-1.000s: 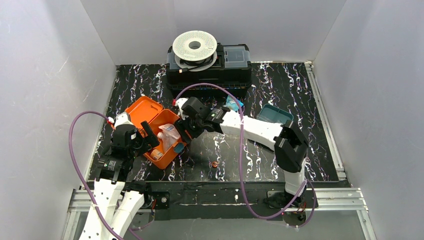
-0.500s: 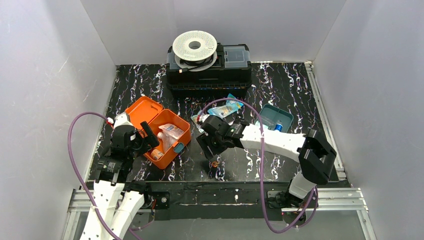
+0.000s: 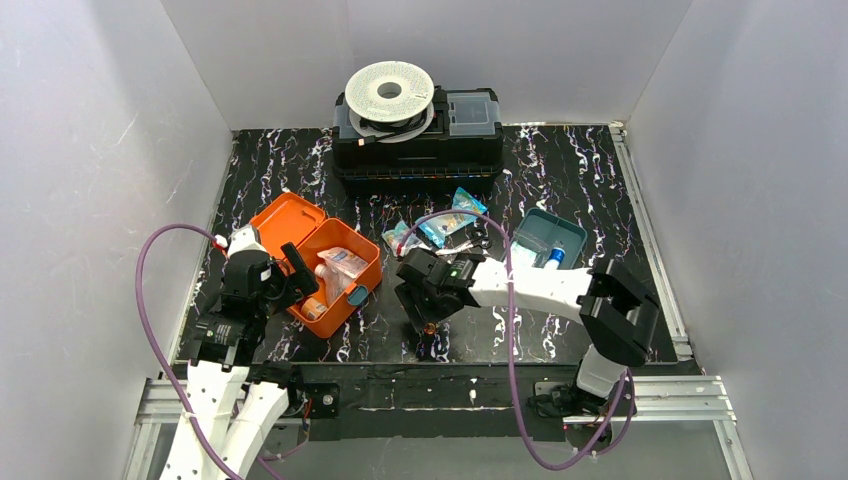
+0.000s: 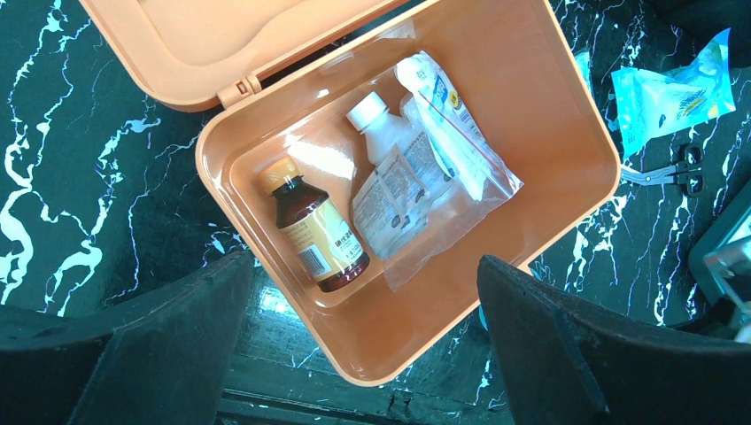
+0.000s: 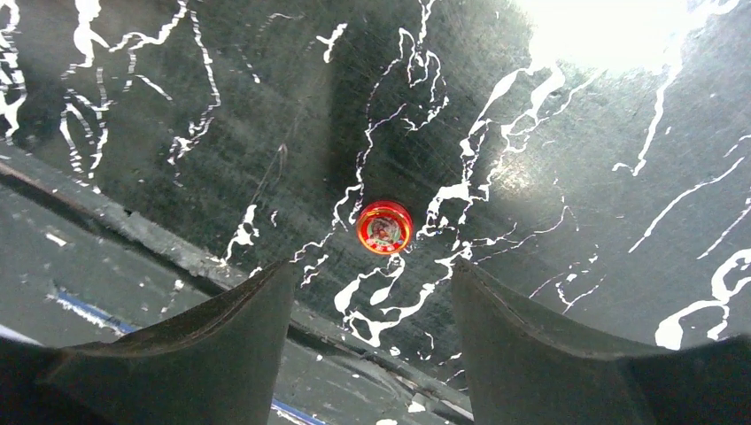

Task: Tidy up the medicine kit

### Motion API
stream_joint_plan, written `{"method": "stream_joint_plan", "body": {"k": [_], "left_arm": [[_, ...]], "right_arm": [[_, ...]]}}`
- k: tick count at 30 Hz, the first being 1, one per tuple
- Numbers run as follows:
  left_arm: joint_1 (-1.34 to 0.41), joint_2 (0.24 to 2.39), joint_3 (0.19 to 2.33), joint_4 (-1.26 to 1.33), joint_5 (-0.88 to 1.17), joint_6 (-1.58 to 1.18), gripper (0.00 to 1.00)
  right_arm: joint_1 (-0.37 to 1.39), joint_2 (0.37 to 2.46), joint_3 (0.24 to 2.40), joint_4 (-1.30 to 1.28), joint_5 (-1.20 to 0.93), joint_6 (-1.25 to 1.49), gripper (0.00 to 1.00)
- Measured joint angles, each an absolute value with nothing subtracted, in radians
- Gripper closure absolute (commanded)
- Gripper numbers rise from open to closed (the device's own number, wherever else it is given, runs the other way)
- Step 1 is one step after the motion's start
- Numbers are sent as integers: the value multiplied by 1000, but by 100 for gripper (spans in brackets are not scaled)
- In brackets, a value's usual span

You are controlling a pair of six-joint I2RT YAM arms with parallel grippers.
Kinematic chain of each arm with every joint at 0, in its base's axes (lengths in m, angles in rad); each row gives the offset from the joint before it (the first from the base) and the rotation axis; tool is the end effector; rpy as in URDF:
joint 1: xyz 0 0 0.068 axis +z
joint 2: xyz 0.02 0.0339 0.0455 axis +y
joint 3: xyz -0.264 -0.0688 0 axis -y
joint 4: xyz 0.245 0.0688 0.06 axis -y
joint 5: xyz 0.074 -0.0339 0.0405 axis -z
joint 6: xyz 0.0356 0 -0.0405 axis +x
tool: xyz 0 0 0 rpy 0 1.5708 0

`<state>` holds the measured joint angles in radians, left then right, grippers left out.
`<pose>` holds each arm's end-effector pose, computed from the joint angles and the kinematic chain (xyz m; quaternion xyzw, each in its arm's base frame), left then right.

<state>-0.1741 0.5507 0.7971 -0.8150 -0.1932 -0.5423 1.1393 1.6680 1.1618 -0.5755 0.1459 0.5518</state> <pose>0.1093 -0.0123 0.3109 -0.2054 0.8497 -0.0884 0.4775 0.1470 0.3069 0.2135 -0.2633 0.9313 0.1338 0.2131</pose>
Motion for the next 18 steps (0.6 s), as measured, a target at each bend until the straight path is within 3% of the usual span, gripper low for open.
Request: {"method": "stream_joint_plan", "body": {"k": [18], "left_arm": [[-174,551,797,-815,-189,-542,1]], "right_arm": [[1166,1787,1162,-577,166,619,35]]}}
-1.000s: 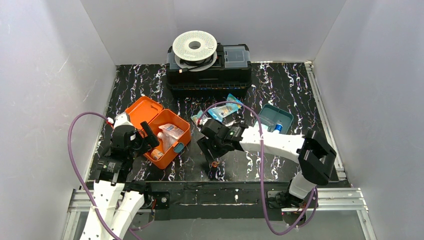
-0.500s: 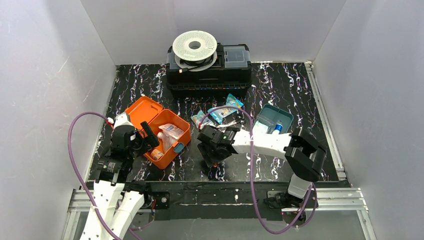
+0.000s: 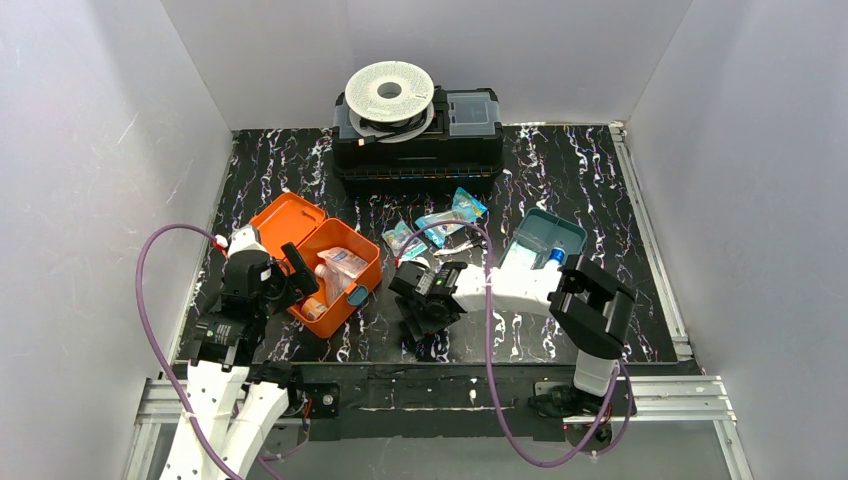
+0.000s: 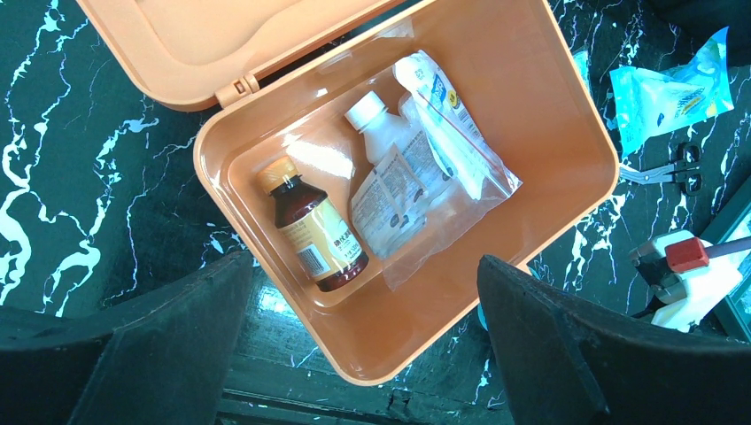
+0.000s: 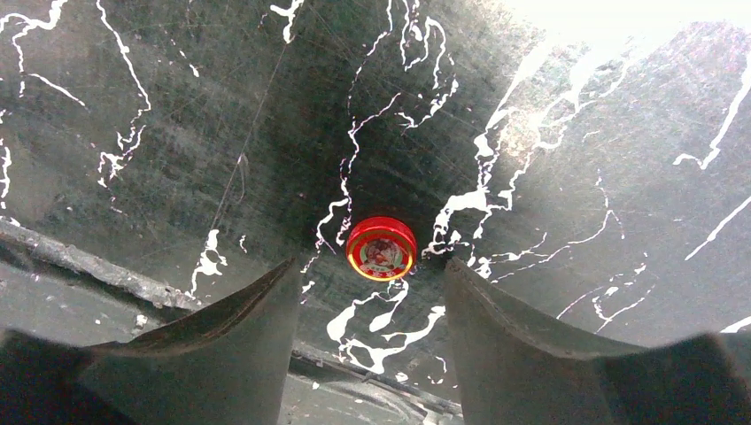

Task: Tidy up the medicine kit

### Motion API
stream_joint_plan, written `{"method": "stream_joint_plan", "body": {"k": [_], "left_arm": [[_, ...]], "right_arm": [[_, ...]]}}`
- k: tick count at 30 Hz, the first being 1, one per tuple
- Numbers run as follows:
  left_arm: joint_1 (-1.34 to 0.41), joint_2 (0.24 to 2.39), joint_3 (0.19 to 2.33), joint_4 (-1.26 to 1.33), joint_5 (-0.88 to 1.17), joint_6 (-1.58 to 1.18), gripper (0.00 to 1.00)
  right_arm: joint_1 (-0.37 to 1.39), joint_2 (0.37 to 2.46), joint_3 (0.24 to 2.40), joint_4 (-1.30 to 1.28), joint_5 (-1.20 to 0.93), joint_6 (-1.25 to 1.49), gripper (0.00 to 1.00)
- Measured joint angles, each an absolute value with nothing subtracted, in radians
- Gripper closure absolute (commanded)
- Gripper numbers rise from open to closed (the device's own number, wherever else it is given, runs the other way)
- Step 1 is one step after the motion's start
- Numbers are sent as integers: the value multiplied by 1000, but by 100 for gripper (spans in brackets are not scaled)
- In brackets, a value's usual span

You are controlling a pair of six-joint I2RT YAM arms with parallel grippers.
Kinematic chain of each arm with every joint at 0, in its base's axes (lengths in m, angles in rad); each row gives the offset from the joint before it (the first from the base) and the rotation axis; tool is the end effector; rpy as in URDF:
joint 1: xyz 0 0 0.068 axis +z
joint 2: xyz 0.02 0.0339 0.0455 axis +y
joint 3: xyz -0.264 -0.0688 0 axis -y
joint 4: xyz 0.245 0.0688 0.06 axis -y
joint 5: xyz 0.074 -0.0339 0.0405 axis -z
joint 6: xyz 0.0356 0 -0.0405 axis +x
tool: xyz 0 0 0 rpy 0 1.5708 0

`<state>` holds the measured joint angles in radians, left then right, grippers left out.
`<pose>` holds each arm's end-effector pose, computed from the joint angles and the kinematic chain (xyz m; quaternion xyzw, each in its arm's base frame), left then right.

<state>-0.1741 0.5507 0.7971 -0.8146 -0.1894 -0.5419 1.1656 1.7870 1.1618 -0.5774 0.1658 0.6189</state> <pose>0.1093 -0.0124 0.3110 -0.2043 0.8500 -0.0900 0.4771 0.1432 0.3190 0.1748 -0.2499 0.9474 0.0909 0.1779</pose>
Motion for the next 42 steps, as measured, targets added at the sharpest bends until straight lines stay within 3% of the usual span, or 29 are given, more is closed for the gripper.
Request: {"method": "stream_joint_plan", "body": {"k": [12,23,36,42], "left_arm": [[-174,551,797,-815,-189,-542,0],[-174,551,797,-815,-190,-542,0],[-174,551,797,-815,-190,-542,1],[-174,551,797,-815,-190,-542,1]], "right_arm": [[1187,1821,1189,-598,225,633,50],[1188,1822,1190,-601,240,642,81],[1184,1687,1180,-641,337,644,85],[1072,1550,1166,-659,382,620,86]]}}
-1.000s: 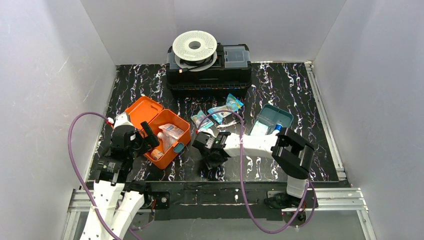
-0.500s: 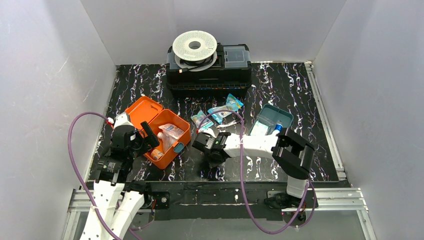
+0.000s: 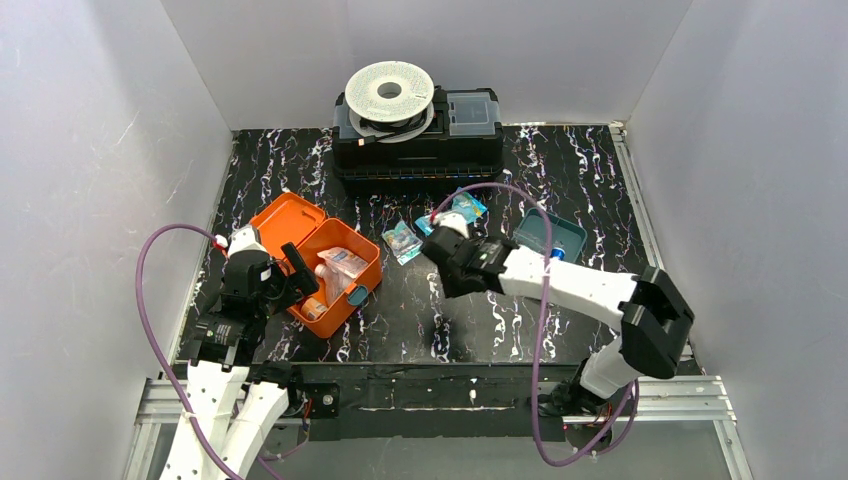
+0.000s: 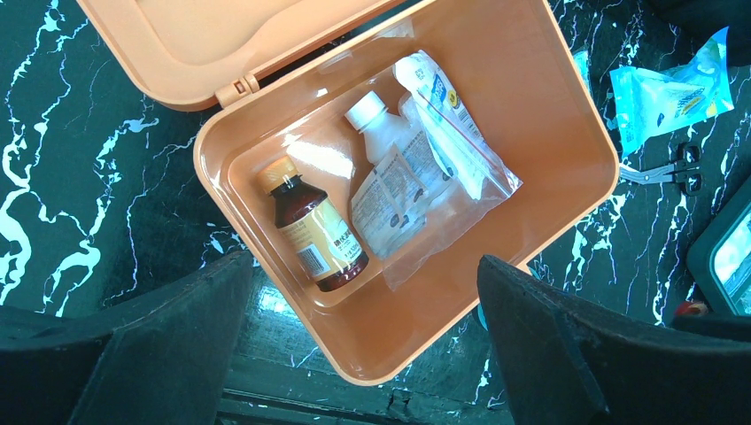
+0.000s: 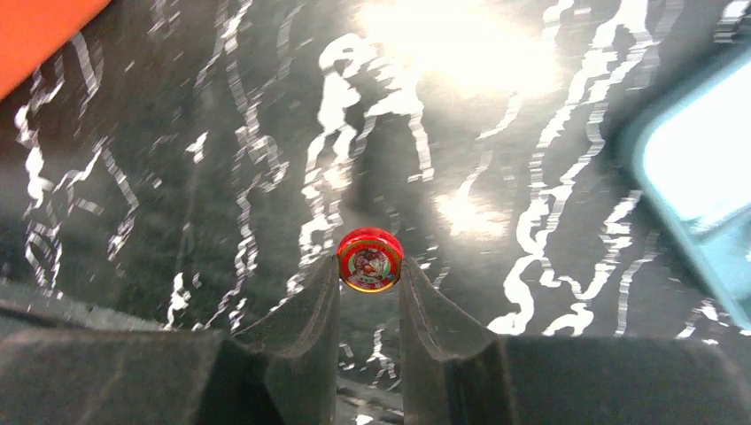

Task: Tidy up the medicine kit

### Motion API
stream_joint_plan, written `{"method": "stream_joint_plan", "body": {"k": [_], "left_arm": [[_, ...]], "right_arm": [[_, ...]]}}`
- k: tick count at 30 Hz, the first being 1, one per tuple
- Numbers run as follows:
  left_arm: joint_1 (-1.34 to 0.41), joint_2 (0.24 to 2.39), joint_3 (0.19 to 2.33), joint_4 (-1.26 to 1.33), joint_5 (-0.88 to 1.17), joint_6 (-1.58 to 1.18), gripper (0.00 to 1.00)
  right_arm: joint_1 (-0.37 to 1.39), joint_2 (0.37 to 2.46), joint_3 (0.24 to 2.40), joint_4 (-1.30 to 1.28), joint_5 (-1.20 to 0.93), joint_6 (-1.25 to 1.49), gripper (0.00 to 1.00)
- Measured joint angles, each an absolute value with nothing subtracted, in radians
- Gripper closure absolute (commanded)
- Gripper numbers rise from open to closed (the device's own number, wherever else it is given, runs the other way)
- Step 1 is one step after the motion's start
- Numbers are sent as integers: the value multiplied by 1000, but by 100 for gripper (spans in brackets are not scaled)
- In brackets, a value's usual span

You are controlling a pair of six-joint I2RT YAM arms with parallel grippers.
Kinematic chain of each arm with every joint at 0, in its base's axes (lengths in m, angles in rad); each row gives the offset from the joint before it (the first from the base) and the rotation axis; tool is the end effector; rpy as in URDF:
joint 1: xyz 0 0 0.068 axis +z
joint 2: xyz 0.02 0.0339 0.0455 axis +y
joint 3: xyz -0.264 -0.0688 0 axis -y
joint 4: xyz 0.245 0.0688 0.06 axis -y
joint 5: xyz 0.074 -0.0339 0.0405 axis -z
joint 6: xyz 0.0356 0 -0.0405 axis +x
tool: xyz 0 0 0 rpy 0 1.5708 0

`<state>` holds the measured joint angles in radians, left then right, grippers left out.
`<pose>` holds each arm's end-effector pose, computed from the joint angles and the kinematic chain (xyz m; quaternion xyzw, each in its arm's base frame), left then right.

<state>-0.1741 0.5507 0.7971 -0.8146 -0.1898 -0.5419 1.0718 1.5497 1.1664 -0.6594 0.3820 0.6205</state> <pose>0.1093 -0.0124 0.3110 -0.2044 0.8500 -0.0898 0.4772 0.1638 0.2729 0.2490 -0.1638 0.9348 0.0704 0.3071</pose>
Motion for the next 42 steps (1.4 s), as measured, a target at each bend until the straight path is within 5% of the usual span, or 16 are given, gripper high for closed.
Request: {"method": "stream_joint_plan", "body": {"k": [21,42], "left_arm": [[-174,555,797,-813,-183,-540,1],[-174,584,797,-808,-172,-535,1]], "right_arm": [[441,1525,1241,-657,414,487,87],[197,1880,1413,-597,265,466,88]]}}
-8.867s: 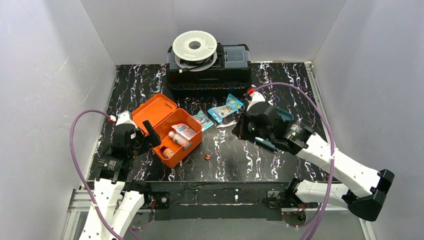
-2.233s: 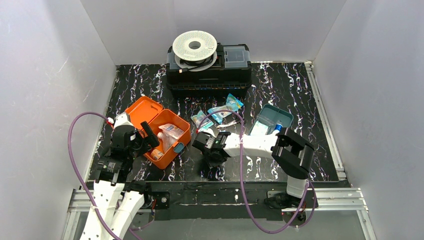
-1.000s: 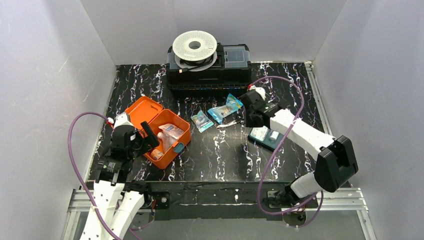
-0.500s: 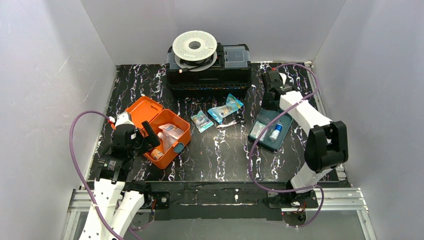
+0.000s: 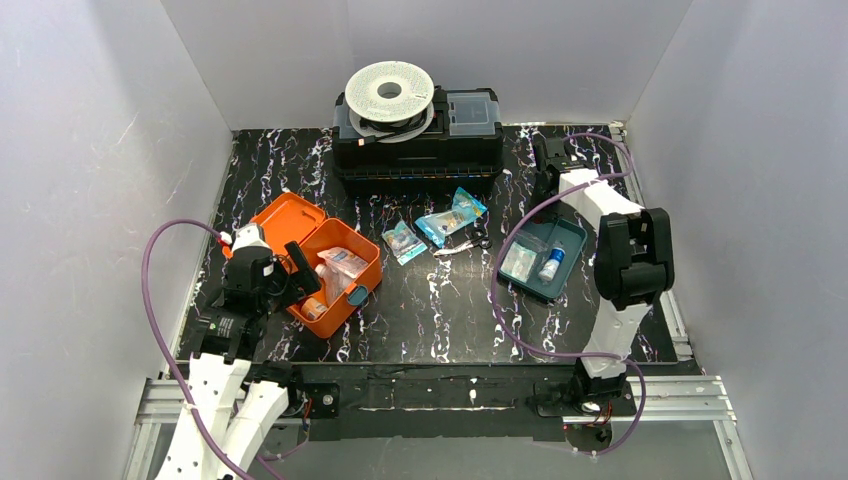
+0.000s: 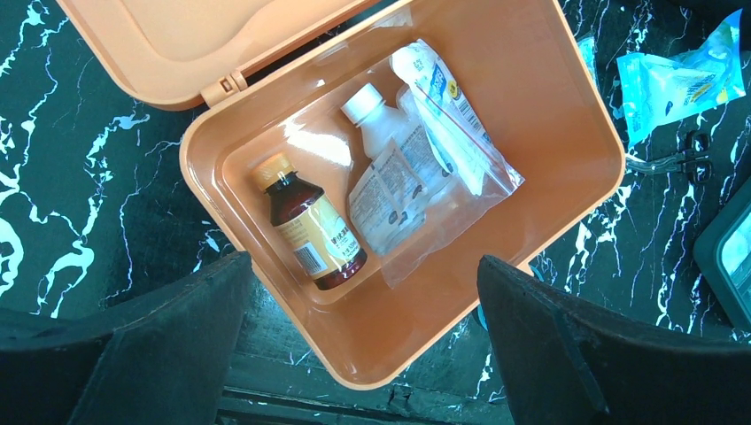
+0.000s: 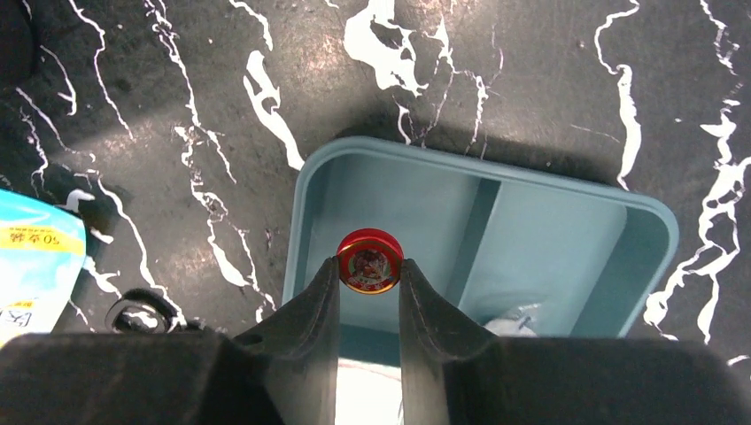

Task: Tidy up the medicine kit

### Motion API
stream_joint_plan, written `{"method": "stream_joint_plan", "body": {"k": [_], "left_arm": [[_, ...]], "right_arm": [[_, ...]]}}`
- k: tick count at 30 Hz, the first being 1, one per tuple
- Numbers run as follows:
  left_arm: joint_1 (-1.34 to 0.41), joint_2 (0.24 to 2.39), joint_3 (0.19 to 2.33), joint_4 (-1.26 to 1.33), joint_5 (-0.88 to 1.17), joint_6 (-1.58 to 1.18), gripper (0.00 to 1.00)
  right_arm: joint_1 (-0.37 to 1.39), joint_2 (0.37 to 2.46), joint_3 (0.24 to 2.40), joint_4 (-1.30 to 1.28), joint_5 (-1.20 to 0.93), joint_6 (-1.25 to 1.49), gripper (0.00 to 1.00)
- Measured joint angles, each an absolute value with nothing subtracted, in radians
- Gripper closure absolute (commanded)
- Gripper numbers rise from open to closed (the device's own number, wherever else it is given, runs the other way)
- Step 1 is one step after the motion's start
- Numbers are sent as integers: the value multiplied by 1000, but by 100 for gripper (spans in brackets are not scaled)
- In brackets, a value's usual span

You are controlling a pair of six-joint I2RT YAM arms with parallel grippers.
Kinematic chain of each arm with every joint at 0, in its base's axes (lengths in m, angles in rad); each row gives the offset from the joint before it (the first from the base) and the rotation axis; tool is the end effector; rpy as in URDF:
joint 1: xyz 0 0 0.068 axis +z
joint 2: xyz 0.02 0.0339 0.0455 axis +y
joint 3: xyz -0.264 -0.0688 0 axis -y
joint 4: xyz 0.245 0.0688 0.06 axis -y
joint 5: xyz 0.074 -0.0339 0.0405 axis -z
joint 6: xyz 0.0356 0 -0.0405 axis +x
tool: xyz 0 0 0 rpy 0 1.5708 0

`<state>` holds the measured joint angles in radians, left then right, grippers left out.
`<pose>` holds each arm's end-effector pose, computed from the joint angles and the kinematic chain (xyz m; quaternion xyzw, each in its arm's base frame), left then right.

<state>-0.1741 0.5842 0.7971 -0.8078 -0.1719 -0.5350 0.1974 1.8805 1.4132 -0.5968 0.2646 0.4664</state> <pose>0.1162 -0.0143 0.3084 -0.1975 0.8585 -0.0910 0.4644 0.3929 0.0691 0.2134 0.1614 0.9465 -0.0398 0.2765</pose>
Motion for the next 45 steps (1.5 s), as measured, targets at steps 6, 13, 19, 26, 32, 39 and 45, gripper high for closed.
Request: {"method": "stream_joint_plan", "body": {"k": [6,13,19,26,32,39,45], "left_arm": [[-174,595,797,-808,-172,-535,0],[-174,598,797,-808,-171,-535,0],[-174,598,797,-808,-171,-535,1],[-174,598,797,-808,-171,-535,1],[-174,598,797,-808,-171,-535,0],[-174,595,797,-808,-171,-535,1],[-174,590,797,-808,-171,-535,1]], "right_arm": [[180,1939,1430,-593,241,468,85],[176,1945,1430,-593,232,473,57],[176,1945,1430,-592,228,481,52],[176,1930,1430,-597,229,484,51],[184,1813,1415,-604,228,483,47],[234,1641,1389,-596,206,486,37],[318,1589,1335,-572,160,525,32]]}}
